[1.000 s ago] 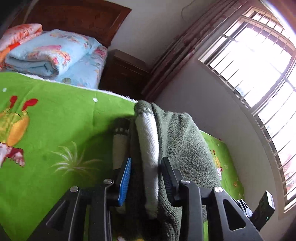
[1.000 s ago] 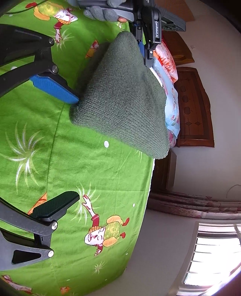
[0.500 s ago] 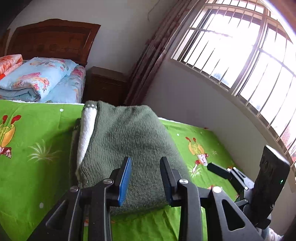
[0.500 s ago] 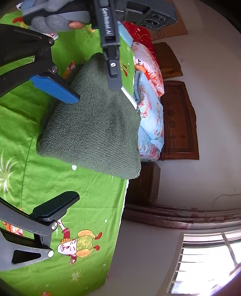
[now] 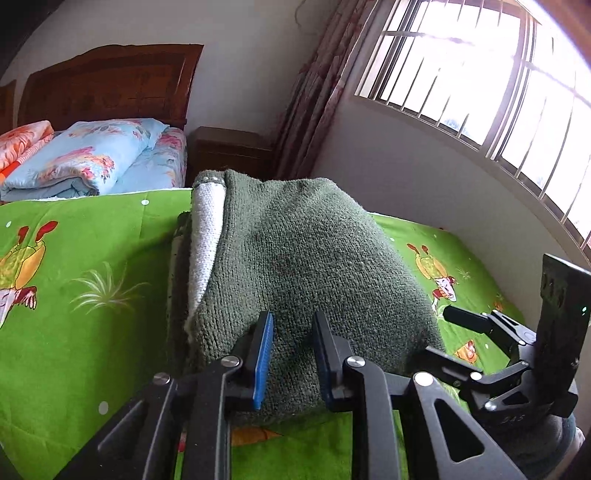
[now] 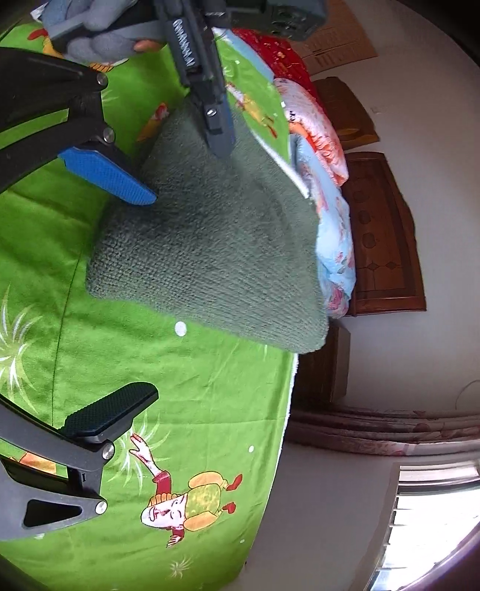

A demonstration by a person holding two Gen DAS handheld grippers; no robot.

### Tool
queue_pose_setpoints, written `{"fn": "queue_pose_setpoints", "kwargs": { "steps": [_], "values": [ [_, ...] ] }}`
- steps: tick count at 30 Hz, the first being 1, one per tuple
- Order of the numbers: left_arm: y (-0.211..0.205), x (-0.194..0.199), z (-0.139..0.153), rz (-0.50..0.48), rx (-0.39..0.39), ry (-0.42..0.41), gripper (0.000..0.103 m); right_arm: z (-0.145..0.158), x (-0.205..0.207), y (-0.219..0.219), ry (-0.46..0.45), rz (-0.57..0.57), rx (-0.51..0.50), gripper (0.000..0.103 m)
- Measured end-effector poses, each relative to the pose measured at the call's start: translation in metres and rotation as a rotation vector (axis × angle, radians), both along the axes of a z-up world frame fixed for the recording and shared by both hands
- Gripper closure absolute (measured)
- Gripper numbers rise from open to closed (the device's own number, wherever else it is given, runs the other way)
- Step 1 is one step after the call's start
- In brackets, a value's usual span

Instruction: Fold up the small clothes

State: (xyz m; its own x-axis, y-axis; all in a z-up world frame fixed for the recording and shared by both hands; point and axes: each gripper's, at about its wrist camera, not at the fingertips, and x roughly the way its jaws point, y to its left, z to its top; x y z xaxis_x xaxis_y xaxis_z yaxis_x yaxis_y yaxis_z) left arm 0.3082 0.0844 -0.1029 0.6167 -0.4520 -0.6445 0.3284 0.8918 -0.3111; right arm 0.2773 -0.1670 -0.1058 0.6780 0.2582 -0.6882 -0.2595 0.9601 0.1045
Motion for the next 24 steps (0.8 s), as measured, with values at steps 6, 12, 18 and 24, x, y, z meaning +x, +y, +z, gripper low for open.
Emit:
{"fn": "queue_pose_setpoints", "kwargs": {
  "steps": [6, 12, 18, 24],
  "values": [
    [-0.003, -0.002, 0.000, 0.004, 0.021, -0.005, 0.080, 0.005, 0.017, 0.002, -0.005, -0.025, -0.034, 0.000],
    [-0.006, -0.002, 0.001, -0.007, 0.044, -0.012, 0.080, -0.012, 0.016, -0.013, 0.041, -0.021, 0.017, 0.000],
    [-0.008, -0.002, 0.002, -0.012, 0.060, -0.014, 0.080, -0.003, 0.018, -0.021, 0.025, 0.001, 0.066, 0.000],
    [-0.008, 0.006, 0.037, 0.000, -0.028, -0.048, 0.076, 0.018, 0.043, -0.036, -0.036, -0.013, 0.099, 0.000]
  ]
}}
